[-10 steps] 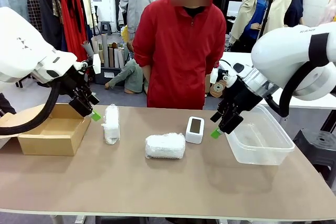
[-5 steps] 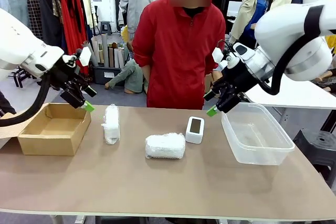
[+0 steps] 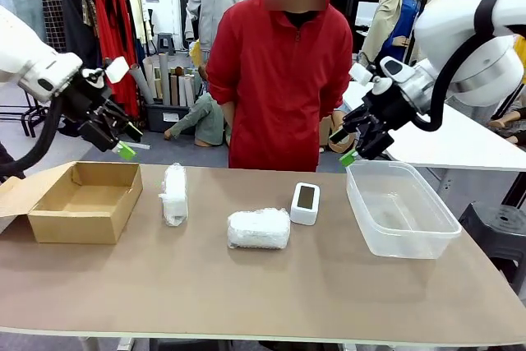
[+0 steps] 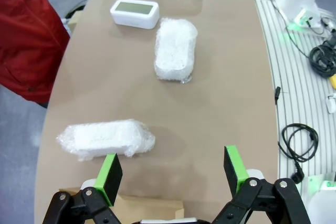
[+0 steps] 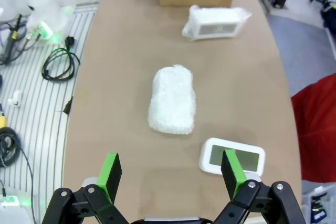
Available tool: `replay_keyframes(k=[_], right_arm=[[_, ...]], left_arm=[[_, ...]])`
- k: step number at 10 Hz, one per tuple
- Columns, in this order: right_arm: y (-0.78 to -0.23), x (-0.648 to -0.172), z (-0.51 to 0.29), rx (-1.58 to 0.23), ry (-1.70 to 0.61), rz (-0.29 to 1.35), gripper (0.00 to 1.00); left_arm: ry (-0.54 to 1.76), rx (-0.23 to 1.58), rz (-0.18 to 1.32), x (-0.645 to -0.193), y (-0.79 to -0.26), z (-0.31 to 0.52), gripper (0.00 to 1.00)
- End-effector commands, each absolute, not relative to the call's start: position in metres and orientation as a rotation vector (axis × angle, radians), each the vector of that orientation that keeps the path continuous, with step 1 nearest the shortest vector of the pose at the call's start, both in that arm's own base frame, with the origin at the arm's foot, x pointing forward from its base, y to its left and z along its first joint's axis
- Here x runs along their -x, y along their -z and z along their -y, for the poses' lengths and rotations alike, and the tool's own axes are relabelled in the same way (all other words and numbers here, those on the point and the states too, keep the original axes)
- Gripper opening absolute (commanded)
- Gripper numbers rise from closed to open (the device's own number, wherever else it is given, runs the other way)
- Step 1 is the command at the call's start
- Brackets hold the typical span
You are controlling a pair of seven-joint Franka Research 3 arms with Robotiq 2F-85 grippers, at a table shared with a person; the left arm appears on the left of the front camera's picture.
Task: Separate and place wrapped and unwrapped clocks.
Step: Pick up the Digital clock indicated by the person.
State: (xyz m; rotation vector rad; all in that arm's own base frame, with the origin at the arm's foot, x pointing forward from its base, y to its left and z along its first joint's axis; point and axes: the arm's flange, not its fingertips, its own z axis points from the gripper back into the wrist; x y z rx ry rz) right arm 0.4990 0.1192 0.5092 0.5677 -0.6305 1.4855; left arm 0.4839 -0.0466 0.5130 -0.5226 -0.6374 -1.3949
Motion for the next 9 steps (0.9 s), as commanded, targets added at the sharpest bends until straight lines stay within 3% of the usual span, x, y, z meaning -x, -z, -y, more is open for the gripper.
replay_keyframes(k=[1, 9], right_arm=[[-0.519, -0.517, -0.103, -0.608, -1.459, 0.734, 1.00], [-0.555, -0.553, -0.036, -0.621, -1.425, 0.778, 1.00]], left_arm=[[1.408, 0.577, 0.688, -0.495, -0.515, 0.035, 1.00], [1.436, 0.550, 0.751, -0.518, -0.530, -0.005, 1.00]])
